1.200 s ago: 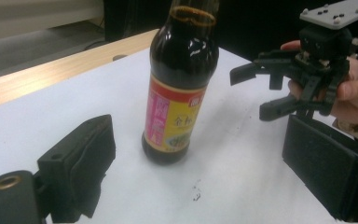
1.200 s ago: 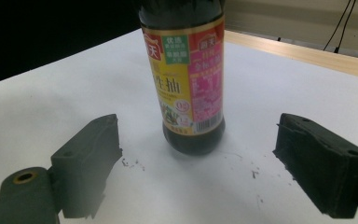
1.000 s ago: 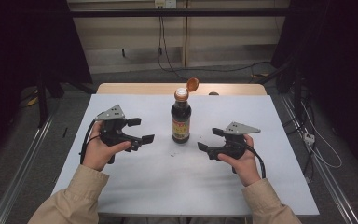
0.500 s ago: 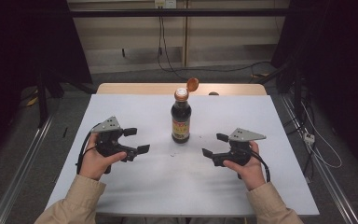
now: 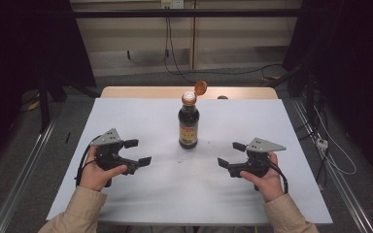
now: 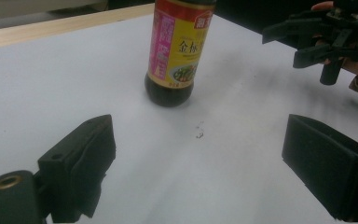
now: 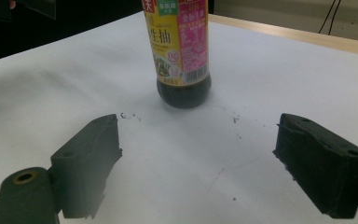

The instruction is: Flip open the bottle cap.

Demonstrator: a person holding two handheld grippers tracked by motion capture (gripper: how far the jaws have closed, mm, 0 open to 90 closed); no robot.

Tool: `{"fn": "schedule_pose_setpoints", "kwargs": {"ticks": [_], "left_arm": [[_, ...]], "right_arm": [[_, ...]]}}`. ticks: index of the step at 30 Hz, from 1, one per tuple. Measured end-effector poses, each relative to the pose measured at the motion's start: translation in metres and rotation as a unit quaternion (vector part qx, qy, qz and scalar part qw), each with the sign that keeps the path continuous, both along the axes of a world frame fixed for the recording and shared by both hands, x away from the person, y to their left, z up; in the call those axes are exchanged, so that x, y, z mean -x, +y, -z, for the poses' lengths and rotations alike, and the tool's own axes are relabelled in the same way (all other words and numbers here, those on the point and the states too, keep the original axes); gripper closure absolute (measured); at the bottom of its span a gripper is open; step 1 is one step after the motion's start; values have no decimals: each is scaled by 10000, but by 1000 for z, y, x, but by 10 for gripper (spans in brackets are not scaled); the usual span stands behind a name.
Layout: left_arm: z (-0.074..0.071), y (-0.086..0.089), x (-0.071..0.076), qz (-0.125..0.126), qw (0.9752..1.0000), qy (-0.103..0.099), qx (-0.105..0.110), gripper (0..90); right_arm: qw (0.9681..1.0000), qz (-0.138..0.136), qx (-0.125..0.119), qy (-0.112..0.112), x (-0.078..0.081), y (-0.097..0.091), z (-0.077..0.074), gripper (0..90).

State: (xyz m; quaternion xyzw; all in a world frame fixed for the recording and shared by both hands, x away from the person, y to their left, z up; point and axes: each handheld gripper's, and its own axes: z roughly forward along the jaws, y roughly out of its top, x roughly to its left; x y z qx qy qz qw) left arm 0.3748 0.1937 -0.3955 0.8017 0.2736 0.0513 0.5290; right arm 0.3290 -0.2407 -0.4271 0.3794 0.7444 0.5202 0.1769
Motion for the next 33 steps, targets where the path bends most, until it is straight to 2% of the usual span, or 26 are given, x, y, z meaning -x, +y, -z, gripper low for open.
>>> {"fn": "schedule_pose_setpoints", "kwargs": {"ticks": [8, 19, 33], "left_arm": [[12, 7, 8, -36, 10000, 35, -52, 93], [19, 16, 14, -95, 9999, 1, -127, 89], [27, 27, 20, -186, 9997, 59, -166, 89]], "right_arm": [[10000, 23, 85, 34, 11, -8, 5, 134], [9998, 103, 149, 28, 23, -22, 9, 133], [9996, 204, 217, -1, 34, -32, 11, 132]]}}
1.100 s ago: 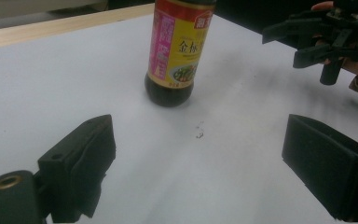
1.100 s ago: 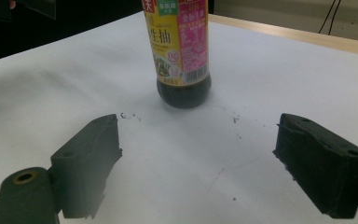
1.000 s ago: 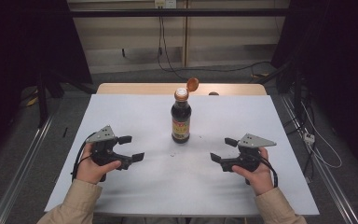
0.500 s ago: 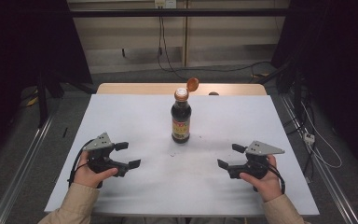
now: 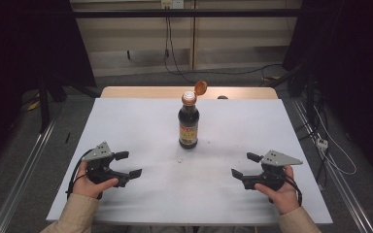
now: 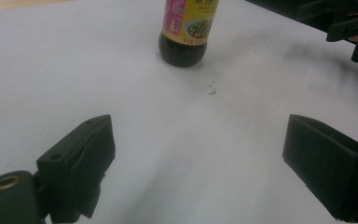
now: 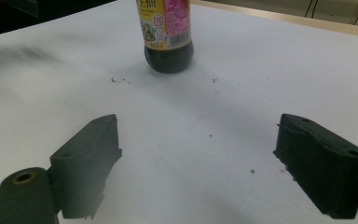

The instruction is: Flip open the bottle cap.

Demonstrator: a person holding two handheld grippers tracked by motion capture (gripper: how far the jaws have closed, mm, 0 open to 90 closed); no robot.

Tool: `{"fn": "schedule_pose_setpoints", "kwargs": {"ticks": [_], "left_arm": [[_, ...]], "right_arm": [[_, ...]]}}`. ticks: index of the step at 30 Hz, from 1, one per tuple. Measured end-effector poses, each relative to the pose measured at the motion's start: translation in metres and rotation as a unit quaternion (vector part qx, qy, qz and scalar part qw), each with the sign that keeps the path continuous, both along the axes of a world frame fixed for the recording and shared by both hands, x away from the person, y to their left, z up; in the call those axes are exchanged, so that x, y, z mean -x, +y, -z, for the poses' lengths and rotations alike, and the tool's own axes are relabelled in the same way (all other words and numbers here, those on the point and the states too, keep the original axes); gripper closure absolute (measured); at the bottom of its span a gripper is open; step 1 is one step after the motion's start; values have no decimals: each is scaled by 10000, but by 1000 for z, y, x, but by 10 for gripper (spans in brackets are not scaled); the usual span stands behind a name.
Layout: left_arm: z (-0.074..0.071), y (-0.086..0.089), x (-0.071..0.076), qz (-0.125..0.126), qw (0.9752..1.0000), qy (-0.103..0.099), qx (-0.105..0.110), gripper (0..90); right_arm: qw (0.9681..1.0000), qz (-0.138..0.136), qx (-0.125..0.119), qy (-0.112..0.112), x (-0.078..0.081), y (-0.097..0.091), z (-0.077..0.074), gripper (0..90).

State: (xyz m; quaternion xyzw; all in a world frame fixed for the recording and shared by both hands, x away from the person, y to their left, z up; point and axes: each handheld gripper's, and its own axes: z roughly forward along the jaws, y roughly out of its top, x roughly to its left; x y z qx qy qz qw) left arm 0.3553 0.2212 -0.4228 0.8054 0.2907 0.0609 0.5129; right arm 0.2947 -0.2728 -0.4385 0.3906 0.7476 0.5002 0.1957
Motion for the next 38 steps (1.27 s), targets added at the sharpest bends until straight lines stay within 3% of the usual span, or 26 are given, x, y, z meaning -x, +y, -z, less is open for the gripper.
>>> {"fn": "schedule_pose_setpoints", "kwargs": {"ticks": [32, 38], "left_arm": [[6, 17, 7, -233, 9997, 20, 4, 92], [7, 15, 5, -229, 9997, 20, 1, 92]], "right_arm": [[9998, 50, 207, 9, 14, -10, 5, 130], [9993, -5, 383, 15, 14, -8, 7, 128]]}}
